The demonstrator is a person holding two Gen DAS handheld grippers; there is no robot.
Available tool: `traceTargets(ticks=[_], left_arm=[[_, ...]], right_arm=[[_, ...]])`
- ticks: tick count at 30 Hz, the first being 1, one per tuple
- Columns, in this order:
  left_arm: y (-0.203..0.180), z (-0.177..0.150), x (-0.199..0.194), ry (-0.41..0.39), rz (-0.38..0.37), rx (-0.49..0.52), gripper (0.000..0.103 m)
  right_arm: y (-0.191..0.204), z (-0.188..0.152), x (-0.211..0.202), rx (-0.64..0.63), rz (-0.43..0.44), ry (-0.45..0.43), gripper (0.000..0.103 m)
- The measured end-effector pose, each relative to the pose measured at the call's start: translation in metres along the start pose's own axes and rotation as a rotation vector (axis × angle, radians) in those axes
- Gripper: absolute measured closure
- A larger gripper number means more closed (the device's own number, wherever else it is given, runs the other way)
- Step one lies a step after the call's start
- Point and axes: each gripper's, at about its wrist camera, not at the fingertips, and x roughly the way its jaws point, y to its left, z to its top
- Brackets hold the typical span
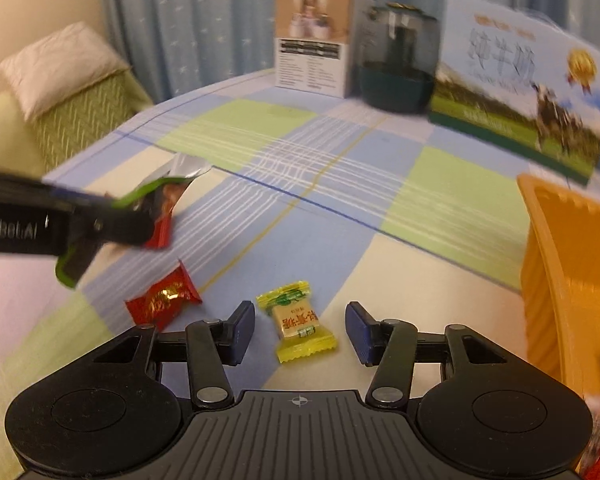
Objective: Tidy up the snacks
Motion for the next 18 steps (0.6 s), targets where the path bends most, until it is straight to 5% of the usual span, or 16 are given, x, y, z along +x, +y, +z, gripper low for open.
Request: traceTargets(ticks=[2,18], left_arm=[[-0.001,0.000,0.000,0.000,-0.001,-0.001,0.075],[-0.019,0.009,-0.007,-0.025,-0.049,-0.028,0.075]], right_arm=[[0.000,0.002,0.000,0.004,-0.007,0.013,0.083],[-0.013,0.026,-0.040,0.180,-0.017,-0.065,0.083]])
